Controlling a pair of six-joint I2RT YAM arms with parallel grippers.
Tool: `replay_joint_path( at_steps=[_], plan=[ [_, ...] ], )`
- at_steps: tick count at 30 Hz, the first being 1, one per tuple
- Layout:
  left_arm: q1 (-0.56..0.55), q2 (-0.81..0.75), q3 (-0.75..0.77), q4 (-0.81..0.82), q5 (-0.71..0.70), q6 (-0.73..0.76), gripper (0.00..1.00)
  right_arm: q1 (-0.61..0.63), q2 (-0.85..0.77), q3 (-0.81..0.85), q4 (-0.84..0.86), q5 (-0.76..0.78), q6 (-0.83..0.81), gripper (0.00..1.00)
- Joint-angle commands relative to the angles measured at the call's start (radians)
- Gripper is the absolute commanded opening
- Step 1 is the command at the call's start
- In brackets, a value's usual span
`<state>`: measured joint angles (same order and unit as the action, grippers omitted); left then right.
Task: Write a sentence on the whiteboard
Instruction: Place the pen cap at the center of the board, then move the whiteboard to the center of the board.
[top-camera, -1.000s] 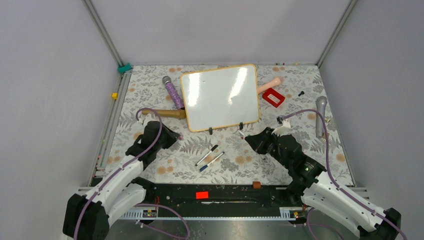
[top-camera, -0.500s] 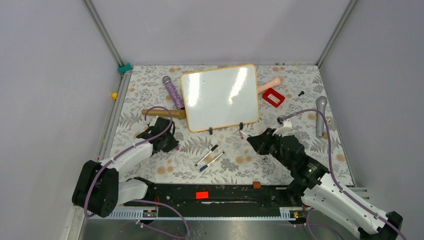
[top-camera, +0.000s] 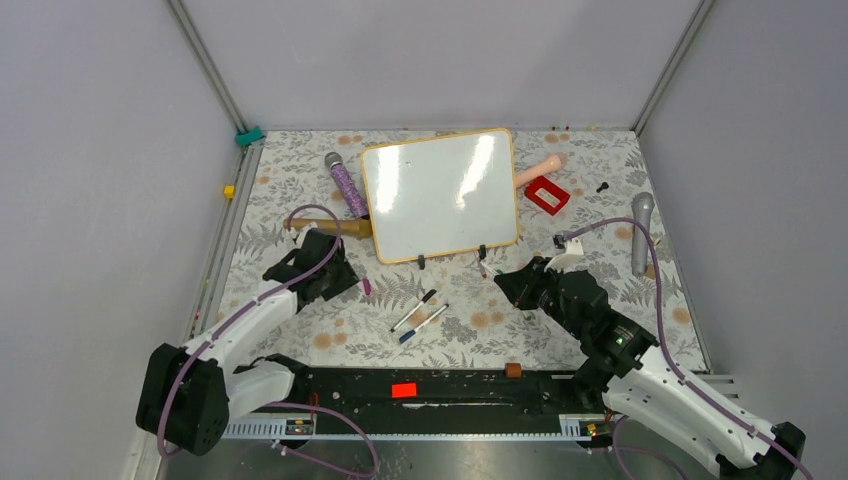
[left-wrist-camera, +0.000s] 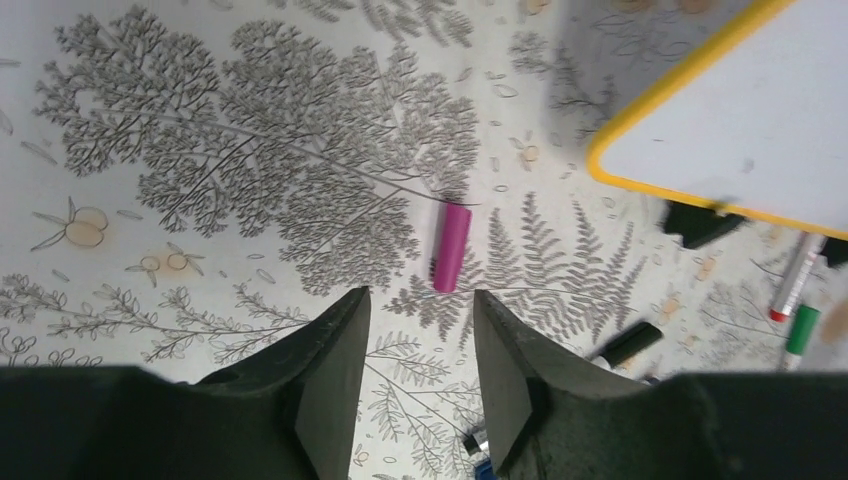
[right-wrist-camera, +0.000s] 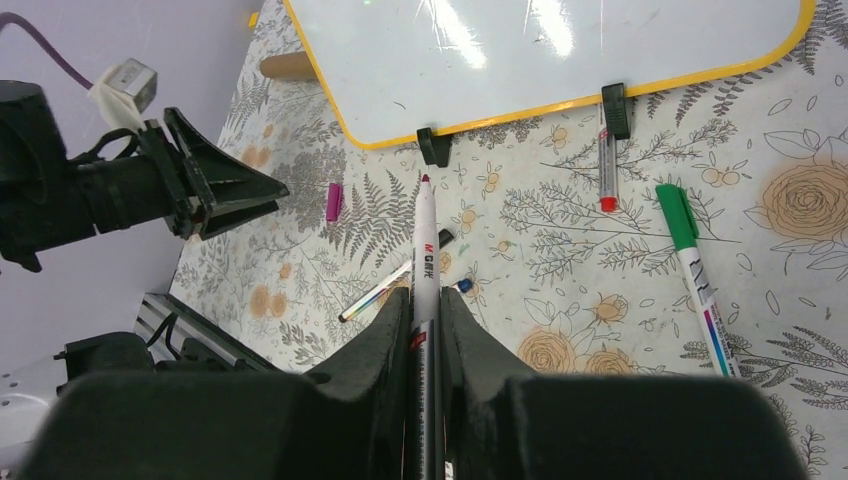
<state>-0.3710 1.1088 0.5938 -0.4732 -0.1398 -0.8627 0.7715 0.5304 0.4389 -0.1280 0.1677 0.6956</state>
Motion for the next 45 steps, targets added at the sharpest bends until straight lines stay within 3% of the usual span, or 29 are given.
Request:
replay_joint_path(
  at_steps=[1, 6, 9, 10, 13, 16, 20, 23, 25, 31, 36, 40, 45],
  plan=[
    [0.004, -0.094, 0.005, 0.084, 0.080, 0.054, 0.45, -0.002, -0.003, 0.055, 0.008, 0.031, -0.033, 0.00],
    [0.005, -0.165, -0.070, 0.327, 0.289, 0.122, 0.65, -0.002, 0.057, 0.115, -0.077, 0.030, -0.061, 0.00],
    [0.004, -0.212, -0.093, 0.362, 0.263, 0.136, 0.97, -0.001, 0.114, 0.183, -0.180, 0.024, -0.100, 0.00],
    [0.004, -0.232, -0.104, 0.378, 0.250, 0.144, 0.98, -0.001, 0.126, 0.206, -0.211, 0.025, -0.117, 0.00],
    [0.005, -0.279, -0.134, 0.430, 0.216, 0.183, 0.99, -0.002, 0.146, 0.261, -0.298, 0.080, -0.166, 0.00],
    [0.004, -0.294, -0.160, 0.514, 0.202, 0.237, 0.99, -0.007, 0.207, 0.373, -0.472, 0.318, -0.186, 0.00],
    [0.006, -0.286, -0.174, 0.587, 0.165, 0.286, 0.99, -0.099, 0.232, 0.424, -0.487, 0.399, -0.230, 0.00],
    [0.031, -0.238, -0.195, 0.686, 0.178, 0.311, 0.99, -0.319, 0.334, 0.476, -0.478, 0.271, -0.234, 0.00],
    [0.083, -0.168, -0.201, 0.786, 0.210, 0.288, 0.99, -0.398, 0.403, 0.498, -0.451, 0.204, -0.210, 0.00],
    [0.135, 0.062, -0.140, 0.997, 0.288, 0.294, 0.98, -0.445, 0.557, 0.553, -0.275, 0.184, -0.233, 0.00],
    [0.168, 0.148, -0.118, 1.142, 0.371, 0.359, 0.97, -0.547, 0.806, 0.741, -0.323, -0.015, -0.285, 0.00],
    [0.170, 0.172, -0.123, 1.177, 0.371, 0.413, 0.97, -0.608, 0.931, 0.829, -0.311, -0.082, -0.336, 0.00],
    [0.175, 0.249, -0.161, 1.360, 0.446, 0.397, 0.92, -0.657, 1.126, 0.984, -0.344, -0.204, -0.357, 0.00]
  ],
)
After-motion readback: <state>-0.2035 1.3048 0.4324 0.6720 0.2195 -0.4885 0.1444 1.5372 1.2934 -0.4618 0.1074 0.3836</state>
